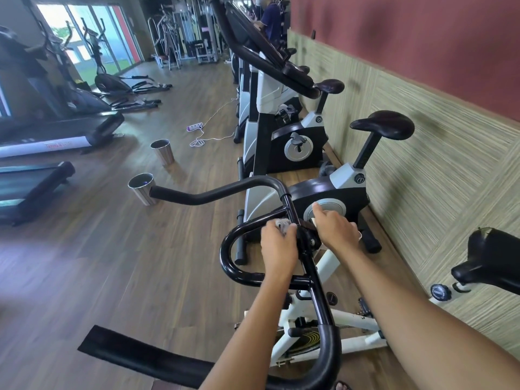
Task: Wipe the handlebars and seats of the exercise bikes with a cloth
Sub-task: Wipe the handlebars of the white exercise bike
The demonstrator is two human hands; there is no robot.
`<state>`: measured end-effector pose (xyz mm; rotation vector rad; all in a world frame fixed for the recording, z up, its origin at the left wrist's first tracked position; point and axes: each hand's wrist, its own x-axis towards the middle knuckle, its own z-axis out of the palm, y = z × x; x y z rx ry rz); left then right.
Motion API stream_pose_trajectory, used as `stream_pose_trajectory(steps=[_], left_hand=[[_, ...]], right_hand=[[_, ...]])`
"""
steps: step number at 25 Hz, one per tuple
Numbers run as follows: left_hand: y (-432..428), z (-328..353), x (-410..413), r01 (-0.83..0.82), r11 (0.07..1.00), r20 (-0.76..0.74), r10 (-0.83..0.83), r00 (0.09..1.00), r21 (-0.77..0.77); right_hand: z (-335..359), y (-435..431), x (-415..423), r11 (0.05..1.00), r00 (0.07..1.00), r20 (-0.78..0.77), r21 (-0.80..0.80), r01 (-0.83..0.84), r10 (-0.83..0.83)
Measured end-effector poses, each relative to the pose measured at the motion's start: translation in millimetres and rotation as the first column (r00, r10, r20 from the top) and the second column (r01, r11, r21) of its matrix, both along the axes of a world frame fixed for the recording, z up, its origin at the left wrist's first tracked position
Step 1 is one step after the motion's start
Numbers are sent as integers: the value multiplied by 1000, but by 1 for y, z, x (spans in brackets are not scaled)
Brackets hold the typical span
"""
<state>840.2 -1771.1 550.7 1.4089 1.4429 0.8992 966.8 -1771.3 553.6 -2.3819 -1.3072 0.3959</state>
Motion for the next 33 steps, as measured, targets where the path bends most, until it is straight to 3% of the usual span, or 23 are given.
stream_pose_trajectory(steps=[4, 8, 11, 17, 20, 22, 26, 28, 31, 33], left_hand=[[-9, 0, 15, 226, 974, -143, -223, 964, -1], [-18, -9, -8, 554, 830, -455, -469, 757, 67], [-9, -4, -10, 650, 752, -572, -487, 660, 110], [-12, -15, -19, 698, 693, -580, -497, 645, 182], [-11, -10, -15, 673, 724, -574, -489, 656, 152], [-15, -5, -11, 620, 771, -516, -477, 712, 143], [-13, 4, -17, 318, 932, -111, -302, 947, 172], [11, 16, -15, 205, 939, -63, -195, 979, 278], [67, 30, 0, 366, 860, -341, -245, 908, 356], [94, 31, 14, 612, 752, -566, -401, 720, 245]], right_hand=[[3, -1, -1, 1000, 1000, 1, 10, 2, -2], [8, -4, -3, 1000, 1000, 9, -19, 7, -6], [9, -3, -3, 999, 999, -29, -14, 39, -40], [4, -2, -4, 998, 997, -47, 0, 59, -59], [6, -1, -4, 999, 999, -26, -26, 47, -47], [2, 1, -1, 997, 996, -53, -33, 67, -69], [0, 0, -3, 999, 997, -55, -5, 46, -46], [1, -1, -1, 998, 996, -66, -4, 62, -62], [0, 2, 0, 997, 999, 14, -57, 45, -44], [-4, 3, 2, 997, 998, 14, -52, 57, -56]])
